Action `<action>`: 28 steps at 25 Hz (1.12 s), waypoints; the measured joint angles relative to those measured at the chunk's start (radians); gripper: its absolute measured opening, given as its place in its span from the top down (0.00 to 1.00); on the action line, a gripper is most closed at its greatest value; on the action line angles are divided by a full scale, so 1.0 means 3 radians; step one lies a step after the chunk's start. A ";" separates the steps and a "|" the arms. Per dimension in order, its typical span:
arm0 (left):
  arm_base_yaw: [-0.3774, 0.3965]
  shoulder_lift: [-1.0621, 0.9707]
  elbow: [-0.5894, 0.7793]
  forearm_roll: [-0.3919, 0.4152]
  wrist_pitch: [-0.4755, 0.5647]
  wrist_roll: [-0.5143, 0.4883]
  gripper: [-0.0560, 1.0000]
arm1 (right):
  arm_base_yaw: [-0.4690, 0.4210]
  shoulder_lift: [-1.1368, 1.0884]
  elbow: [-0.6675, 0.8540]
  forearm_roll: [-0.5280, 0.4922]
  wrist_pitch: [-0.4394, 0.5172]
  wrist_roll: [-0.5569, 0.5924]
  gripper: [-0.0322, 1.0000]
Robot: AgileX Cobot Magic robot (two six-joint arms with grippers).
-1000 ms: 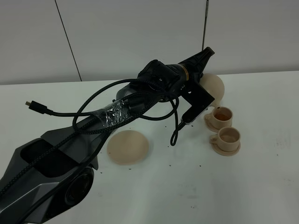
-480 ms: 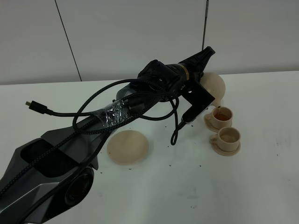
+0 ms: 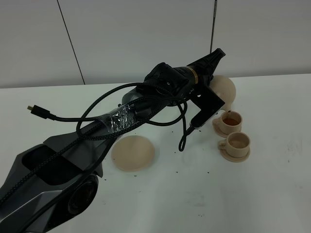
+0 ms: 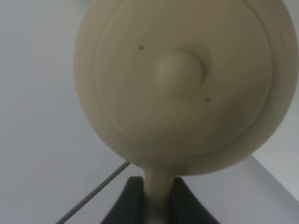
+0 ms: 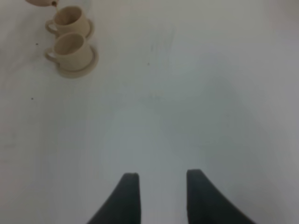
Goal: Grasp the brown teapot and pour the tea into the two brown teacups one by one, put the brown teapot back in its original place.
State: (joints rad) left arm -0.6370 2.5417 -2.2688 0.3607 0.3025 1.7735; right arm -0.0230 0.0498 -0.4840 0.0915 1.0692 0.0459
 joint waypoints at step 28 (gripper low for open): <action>-0.0010 0.0000 0.0000 -0.0003 0.0000 0.0001 0.79 | 0.0000 0.0000 0.0000 0.0000 0.0000 0.0000 0.74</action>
State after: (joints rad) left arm -0.6401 2.5417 -2.2688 0.3598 0.3025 1.7739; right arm -0.0230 0.0498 -0.4840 0.0915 1.0692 0.0459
